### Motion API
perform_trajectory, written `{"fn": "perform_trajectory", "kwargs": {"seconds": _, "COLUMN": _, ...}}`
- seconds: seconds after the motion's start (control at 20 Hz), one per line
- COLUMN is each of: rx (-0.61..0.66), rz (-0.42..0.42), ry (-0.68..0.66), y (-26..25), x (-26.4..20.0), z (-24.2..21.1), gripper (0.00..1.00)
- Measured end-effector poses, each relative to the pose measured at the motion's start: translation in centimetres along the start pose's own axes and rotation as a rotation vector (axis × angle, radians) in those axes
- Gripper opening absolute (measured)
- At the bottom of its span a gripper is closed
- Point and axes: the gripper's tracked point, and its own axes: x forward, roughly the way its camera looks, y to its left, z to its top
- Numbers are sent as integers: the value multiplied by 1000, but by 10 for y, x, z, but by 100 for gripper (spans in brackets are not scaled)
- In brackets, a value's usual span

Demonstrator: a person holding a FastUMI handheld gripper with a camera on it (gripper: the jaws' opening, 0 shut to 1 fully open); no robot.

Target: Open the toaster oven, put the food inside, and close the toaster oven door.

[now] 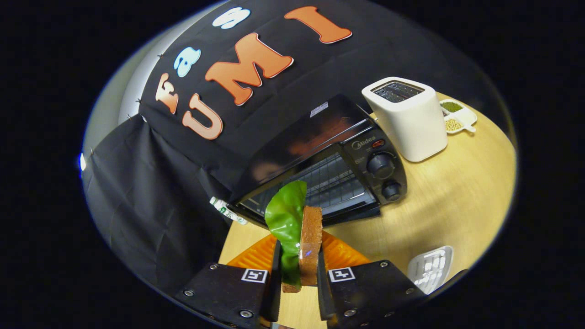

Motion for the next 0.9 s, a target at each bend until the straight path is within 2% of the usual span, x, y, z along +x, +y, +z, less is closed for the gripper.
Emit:
{"fn": "perform_trajectory", "kwargs": {"seconds": 0.2, "rx": 67, "rz": 4, "ry": -53, "y": -5, "x": 28, "z": 1, "gripper": 34}}
{"fn": "perform_trajectory", "kwargs": {"seconds": 0.7, "rx": 299, "rz": 98, "ry": -175, "y": -2, "x": 94, "z": 13, "gripper": 34}}
{"fn": "perform_trajectory", "kwargs": {"seconds": 0.9, "rx": 329, "rz": 98, "ry": -237, "y": -3, "x": 116, "z": 20, "gripper": 34}}
